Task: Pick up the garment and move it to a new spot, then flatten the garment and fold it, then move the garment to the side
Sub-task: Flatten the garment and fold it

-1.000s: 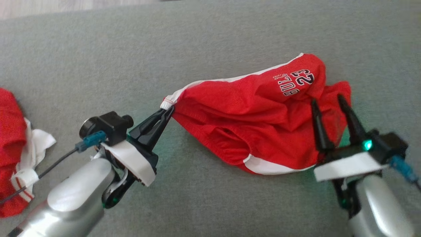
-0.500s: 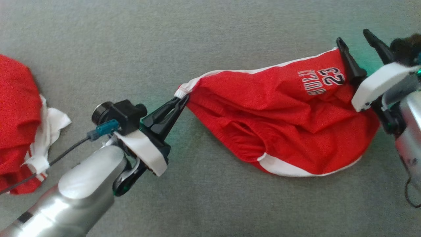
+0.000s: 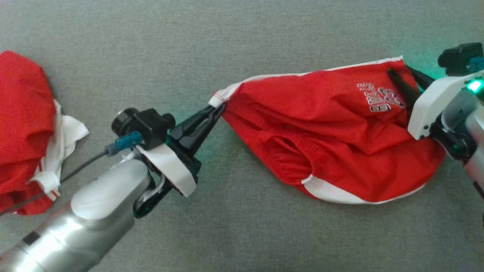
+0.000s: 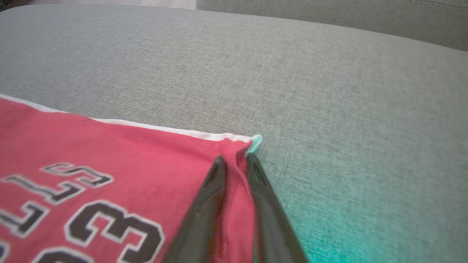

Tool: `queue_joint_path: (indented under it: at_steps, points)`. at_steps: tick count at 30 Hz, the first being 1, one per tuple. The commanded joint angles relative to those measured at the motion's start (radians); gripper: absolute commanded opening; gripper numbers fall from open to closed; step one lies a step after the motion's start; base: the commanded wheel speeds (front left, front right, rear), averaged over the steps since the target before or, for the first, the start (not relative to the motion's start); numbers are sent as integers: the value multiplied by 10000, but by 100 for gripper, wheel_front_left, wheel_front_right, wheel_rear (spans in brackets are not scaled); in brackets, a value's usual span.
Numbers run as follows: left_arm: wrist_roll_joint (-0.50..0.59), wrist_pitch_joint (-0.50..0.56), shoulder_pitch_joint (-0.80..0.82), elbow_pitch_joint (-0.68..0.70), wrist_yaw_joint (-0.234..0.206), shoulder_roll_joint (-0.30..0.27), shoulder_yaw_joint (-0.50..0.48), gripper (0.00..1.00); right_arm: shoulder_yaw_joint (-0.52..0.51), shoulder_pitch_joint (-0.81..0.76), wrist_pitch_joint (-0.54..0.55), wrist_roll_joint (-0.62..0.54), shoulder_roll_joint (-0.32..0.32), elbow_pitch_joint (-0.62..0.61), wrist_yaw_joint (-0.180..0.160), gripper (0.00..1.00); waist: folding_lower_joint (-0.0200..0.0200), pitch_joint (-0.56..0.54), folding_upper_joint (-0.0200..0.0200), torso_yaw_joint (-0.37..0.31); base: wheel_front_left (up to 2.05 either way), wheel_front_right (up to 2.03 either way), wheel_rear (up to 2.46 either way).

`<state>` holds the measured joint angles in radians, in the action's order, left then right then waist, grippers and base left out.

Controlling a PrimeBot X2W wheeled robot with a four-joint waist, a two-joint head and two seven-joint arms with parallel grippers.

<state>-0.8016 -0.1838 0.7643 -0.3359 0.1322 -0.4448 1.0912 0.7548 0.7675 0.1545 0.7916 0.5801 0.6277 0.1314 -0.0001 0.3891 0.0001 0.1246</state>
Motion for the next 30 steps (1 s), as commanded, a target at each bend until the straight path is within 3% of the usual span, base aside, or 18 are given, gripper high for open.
queue_joint_path:
  at_steps: [1, 7, 13, 19, 25, 30]
  points:
    - [-16, -124, 559, 168, -17, -426, -378, 0, 196, 7, -132, 17, 248, -66, -7, 0, 1, 94, -1, -102, 0, 0, 0]
    - [454, -147, 1638, 333, -31, -847, -587, 0, 337, 1299, -1131, 143, 563, -316, -7, 0, 1, 644, -1, -605, 0, 0, 0]
    - [1423, 226, 3723, 418, -57, -1402, -877, 0, -102, 3209, -2030, -154, 1159, -641, -7, 0, 1, 1106, -1, -1271, 0, 0, 0]
    - [2921, 788, 7153, -195, -133, -1345, -1096, 0, -1853, 6120, -3921, -2306, 1239, -534, -7, 0, 1, 1642, -1, -1991, 0, 0, 0]
    - [3860, 91, 8767, -894, -786, -1049, -1473, 0, -3147, 6961, -4143, -3894, 757, -823, -7, 0, 1, 1642, -1, -2282, 0, 0, 0]
    - [3590, -385, 8014, -999, -629, -1095, -1350, 0, -3335, 5786, -4157, -4143, 529, -1410, -7, 0, 1, 1389, -1, -2338, 0, 0, 0]
